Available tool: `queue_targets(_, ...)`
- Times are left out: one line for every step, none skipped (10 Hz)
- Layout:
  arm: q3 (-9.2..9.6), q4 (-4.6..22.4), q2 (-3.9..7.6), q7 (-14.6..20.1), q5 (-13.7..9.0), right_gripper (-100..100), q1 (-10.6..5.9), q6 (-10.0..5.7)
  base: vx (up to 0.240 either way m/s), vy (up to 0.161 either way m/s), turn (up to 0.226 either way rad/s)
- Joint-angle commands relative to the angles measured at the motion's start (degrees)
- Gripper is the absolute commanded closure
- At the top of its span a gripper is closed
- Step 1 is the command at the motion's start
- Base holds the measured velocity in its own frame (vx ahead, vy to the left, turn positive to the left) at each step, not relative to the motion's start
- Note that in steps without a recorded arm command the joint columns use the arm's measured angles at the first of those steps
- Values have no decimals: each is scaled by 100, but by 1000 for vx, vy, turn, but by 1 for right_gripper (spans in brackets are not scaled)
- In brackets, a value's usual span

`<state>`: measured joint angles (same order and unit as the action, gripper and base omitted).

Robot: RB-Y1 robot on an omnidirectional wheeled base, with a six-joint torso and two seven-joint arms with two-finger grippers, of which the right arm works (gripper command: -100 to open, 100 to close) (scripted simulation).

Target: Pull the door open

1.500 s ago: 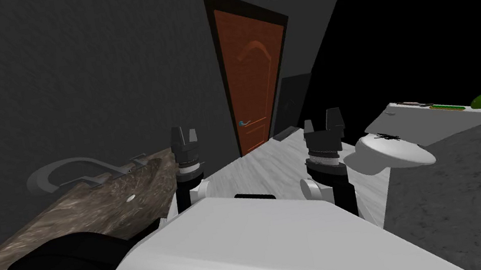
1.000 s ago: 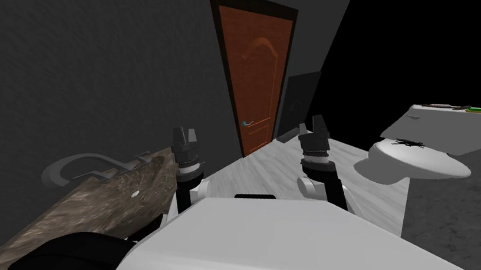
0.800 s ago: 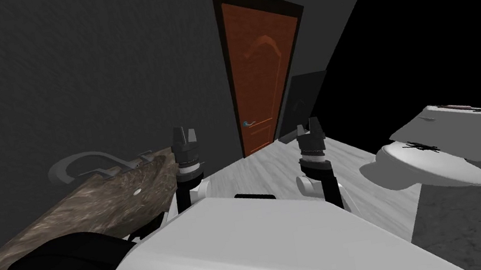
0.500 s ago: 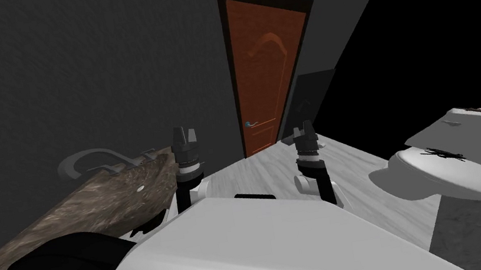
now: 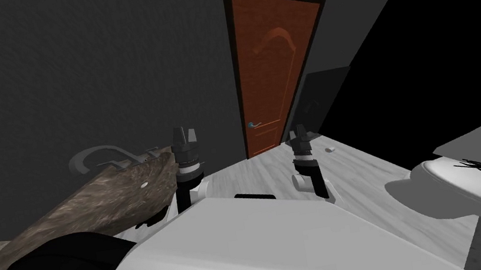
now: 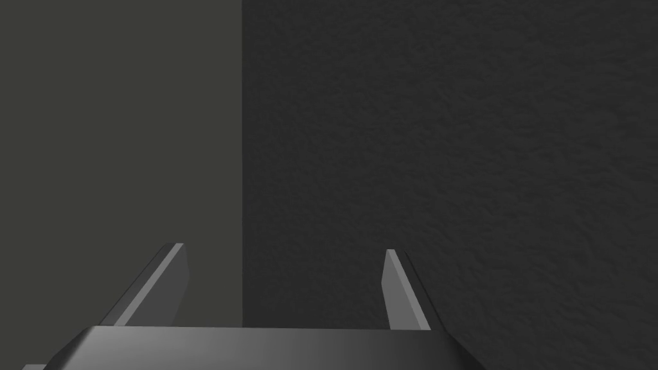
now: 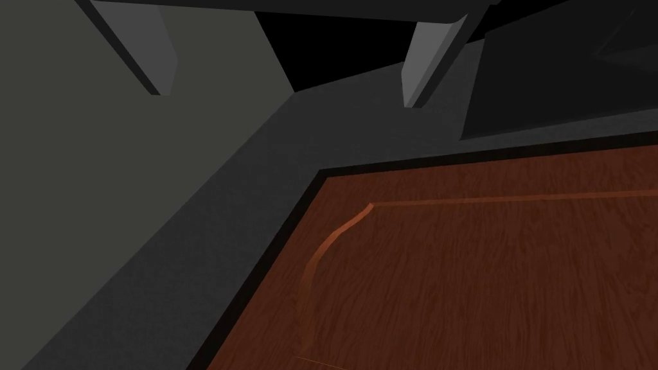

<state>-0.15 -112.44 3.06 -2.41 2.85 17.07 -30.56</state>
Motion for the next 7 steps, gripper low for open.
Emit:
queue_targets(-53,286,63,53,-36,-100,-103,-47,46,-24,121)
queue_targets(-80,449,94,80,-55,-100,-205,-73,72,-35,185)
queue_targets(-80,567,94,80,-55,-100,-205,-73,54,-34,65)
queue_targets(-107,776,126,107,-73,-100,-307,-98,49,-31,111)
queue_targets(-107,817,126,107,-73,-100,-307,-98,39,-26,60)
queue_targets(-135,1044,157,134,-92,-100,-412,-125,44,-27,137)
queue_targets(-135,1075,157,134,-92,-100,-412,-125,38,-22,70)
